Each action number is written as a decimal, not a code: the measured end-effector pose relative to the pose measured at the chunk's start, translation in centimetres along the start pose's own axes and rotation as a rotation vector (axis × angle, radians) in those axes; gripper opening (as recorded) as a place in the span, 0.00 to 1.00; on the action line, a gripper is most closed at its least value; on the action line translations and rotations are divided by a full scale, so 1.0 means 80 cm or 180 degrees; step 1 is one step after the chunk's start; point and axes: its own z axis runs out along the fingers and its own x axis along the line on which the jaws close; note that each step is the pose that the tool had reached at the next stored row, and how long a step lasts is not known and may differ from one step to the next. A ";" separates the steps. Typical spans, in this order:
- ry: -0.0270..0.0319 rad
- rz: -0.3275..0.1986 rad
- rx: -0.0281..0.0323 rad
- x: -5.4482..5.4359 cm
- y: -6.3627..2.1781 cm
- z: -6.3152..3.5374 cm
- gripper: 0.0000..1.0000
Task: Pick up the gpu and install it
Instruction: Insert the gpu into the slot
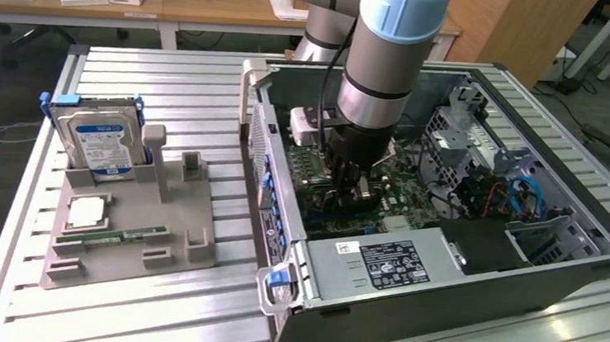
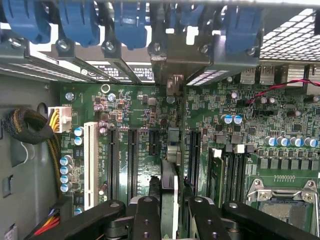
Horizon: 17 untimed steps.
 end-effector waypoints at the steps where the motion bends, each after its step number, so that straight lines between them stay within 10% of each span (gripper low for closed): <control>1: 0.0000 0.0000 0.0000 0.000 0.000 0.000 0.27; 17: -0.0001 0.0000 0.0001 0.000 0.000 -0.016 0.34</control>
